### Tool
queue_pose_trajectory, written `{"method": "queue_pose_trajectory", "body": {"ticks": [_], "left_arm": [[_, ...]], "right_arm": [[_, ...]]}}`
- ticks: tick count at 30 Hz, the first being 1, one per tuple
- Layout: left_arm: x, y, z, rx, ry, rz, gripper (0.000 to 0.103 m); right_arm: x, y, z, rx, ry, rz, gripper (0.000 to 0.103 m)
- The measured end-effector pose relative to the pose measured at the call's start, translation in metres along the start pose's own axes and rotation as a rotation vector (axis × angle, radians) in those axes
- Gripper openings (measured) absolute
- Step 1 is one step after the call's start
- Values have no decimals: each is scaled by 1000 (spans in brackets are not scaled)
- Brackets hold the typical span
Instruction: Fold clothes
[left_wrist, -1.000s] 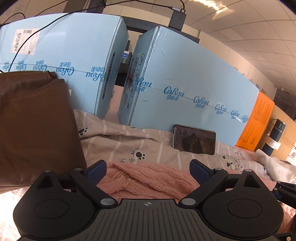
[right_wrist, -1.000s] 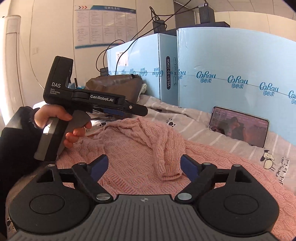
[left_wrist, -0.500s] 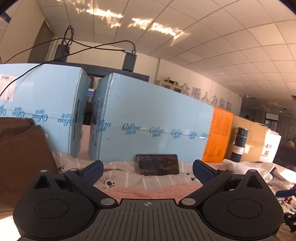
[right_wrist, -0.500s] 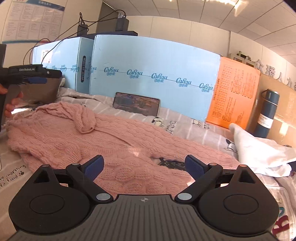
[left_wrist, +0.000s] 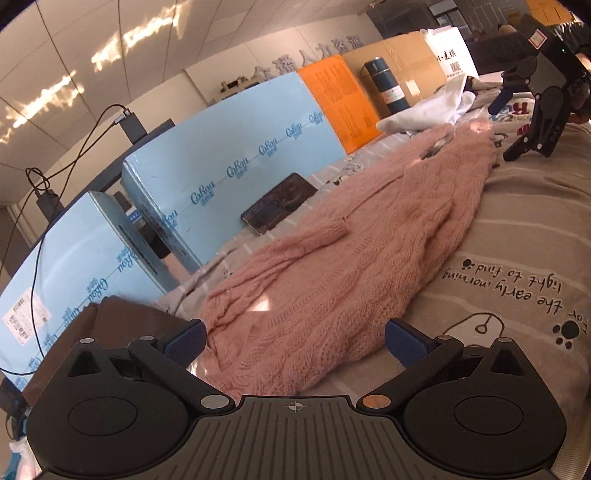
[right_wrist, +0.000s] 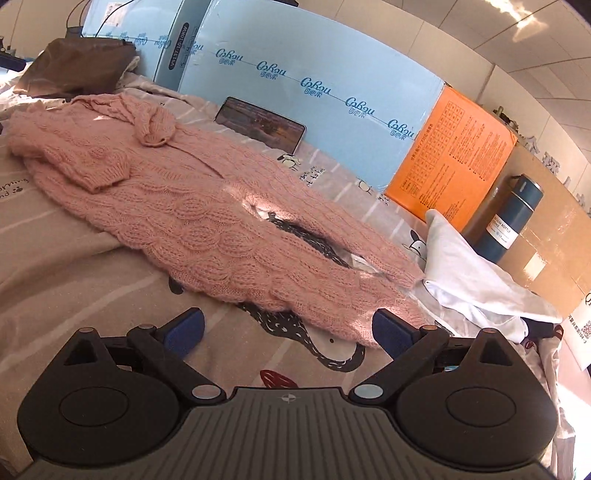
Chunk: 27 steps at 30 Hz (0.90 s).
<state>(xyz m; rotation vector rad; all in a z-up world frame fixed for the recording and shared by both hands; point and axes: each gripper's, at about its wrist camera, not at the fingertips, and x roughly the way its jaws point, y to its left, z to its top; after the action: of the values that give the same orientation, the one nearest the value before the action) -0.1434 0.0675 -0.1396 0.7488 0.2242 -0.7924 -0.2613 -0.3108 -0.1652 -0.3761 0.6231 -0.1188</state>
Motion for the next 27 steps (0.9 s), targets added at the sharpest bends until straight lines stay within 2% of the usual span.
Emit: {"method": "queue_pose_trajectory", "body": {"ticks": [4, 7, 15, 18, 24, 26, 27], "left_arm": [[7, -9, -2, 60, 70, -32, 103], [21, -20, 1, 122, 88, -12, 103], [50, -29, 14, 156, 18, -24, 103], [50, -22, 10, 135, 26, -20, 103], [44, 3, -8, 67, 100, 70, 103], [48, 4, -5, 28, 80, 103, 90], [50, 4, -1, 16, 56, 79, 66]], "right_arm": [[10, 4, 9, -74, -18, 32, 98], [15, 10, 18, -119, -42, 71, 98], [26, 27, 37, -178, -126, 200, 98], [31, 18, 36, -144, -126, 189, 98], [29, -24, 14, -22, -73, 86, 97], [28, -26, 11, -7, -84, 76, 93], [27, -25, 12, -4, -99, 87, 85]]}}
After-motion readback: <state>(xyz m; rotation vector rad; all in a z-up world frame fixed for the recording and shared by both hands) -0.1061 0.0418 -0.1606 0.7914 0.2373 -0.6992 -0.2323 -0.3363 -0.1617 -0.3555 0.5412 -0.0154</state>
